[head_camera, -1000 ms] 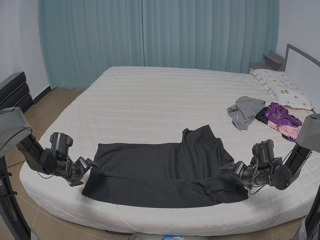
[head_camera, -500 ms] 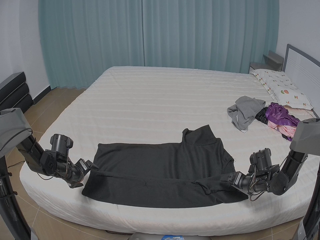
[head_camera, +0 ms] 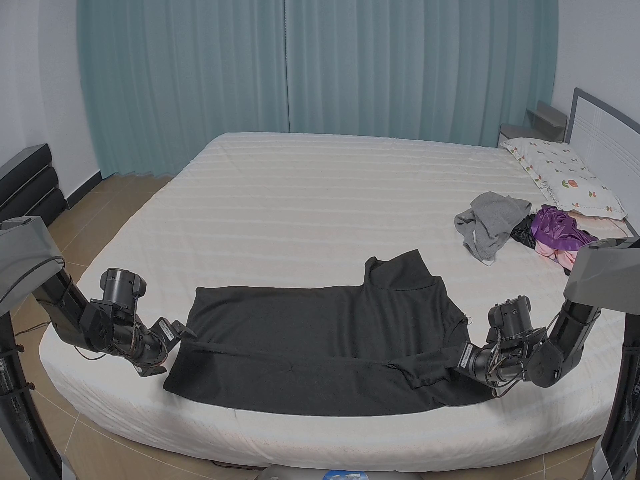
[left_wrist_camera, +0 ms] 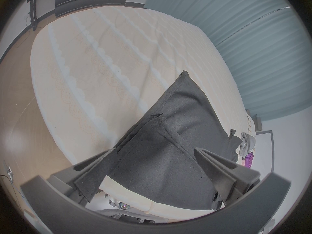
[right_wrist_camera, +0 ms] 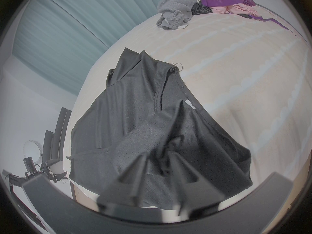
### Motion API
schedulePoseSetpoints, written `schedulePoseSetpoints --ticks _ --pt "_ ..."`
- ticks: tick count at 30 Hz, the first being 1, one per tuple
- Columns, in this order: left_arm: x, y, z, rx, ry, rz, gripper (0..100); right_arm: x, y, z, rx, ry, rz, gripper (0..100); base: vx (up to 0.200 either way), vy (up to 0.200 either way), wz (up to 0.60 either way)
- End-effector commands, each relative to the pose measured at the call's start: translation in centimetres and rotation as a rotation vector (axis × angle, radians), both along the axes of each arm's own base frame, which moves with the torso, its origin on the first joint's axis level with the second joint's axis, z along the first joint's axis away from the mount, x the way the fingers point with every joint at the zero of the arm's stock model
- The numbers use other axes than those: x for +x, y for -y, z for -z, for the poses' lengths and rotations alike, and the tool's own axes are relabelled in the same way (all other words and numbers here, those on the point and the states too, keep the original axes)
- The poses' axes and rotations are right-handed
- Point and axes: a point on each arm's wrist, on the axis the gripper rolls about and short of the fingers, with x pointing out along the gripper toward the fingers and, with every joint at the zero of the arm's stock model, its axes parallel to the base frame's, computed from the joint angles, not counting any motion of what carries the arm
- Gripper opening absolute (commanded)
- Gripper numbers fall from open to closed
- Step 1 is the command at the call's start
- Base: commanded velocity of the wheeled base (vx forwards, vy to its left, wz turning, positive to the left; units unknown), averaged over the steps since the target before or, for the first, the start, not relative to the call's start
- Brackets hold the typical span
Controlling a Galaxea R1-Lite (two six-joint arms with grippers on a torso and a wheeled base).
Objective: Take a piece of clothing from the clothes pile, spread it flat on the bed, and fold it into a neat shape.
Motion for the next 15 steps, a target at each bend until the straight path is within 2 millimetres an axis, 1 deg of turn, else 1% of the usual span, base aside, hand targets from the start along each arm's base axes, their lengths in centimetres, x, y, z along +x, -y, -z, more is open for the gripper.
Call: schedulePoseSetpoints --ticks 1,7,13,15 --pt "0.0 0.0 0.1 0.0 -0.002 0.0 100 -0.4 0.2 -0.6 -0.002 0.008 -0.003 0 0.0 0.0 0.0" --pt "-0.1 0.0 0.1 0.001 -0.005 0.001 100 -1.1 0.6 -2.7 0.028 0.044 0.007 0 0.0 0.0 0.0" --pt "-0.2 0.0 0.1 0.002 -0.006 0.0 100 -2.0 1.2 -4.3 0.109 0.031 0.029 0 0.0 0.0 0.0" --pt "-0.2 0.0 0.1 0.002 -0.008 0.0 100 -2.3 1.2 -4.4 0.125 0.013 0.022 0 0.0 0.0 0.0"
